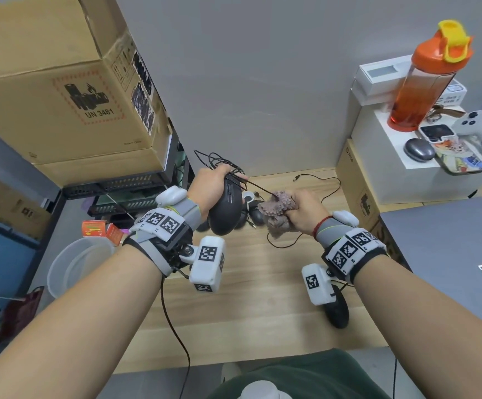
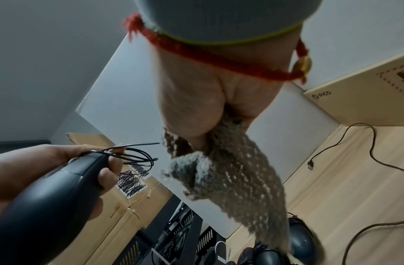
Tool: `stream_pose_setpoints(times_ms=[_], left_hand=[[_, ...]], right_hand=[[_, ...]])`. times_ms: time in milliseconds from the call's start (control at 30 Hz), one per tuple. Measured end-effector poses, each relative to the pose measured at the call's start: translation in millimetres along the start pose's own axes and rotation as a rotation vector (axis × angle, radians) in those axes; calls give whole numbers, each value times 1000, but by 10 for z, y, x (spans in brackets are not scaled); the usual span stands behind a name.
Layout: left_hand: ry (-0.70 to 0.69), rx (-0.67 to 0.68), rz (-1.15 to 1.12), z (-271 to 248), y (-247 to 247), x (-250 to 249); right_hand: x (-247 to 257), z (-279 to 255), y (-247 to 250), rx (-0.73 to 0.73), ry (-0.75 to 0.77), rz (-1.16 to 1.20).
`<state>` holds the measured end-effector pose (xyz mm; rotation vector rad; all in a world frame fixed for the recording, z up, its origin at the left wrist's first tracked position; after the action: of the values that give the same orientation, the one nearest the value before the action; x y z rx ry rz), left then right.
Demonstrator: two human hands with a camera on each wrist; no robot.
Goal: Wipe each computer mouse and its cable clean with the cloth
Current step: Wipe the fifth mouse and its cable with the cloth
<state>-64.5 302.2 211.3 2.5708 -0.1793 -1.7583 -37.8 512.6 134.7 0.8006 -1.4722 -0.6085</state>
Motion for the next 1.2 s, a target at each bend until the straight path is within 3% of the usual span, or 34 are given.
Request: stream_pose_setpoints(times_ms=[267, 400, 533, 600, 767, 900, 1000, 1100, 1200], left_hand=[[15, -103, 29, 43, 80, 16], [1, -93, 47, 8, 69, 14], [-20, -127, 133, 121, 71, 69], [-19, -106, 208, 222, 79, 135], [-53, -54, 426, 61, -64, 58], [-93, 19, 629, -21, -229, 58], [-170, 154, 575, -54, -357, 29], [-186, 133, 586, -86, -350, -29], [-180, 25, 606, -95, -270, -31]], right_hand=[[-73, -76, -32, -111, -142, 288], [-89, -53, -31, -42, -128, 182], [-282, -46, -49, 3, -341, 57], [-325, -71, 22, -26, -405, 157], [87, 79, 199, -111, -143, 400], [608, 149, 236, 2, -32, 572], [789, 119, 169, 98, 77, 564], [602, 148, 148, 14, 72, 445], [406, 146, 223, -73, 0, 355]])
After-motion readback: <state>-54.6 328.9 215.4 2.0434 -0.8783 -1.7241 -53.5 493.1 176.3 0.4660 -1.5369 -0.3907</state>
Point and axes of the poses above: each hand's wrist, its own z-axis towards the middle knuckle, its own y-axis out of the back of the hand, x = y × z, the point moved 3 cm from there along z, towards the middle knuckle, and after that the axes turned 8 degrees about -z, right-handed, at the moved point
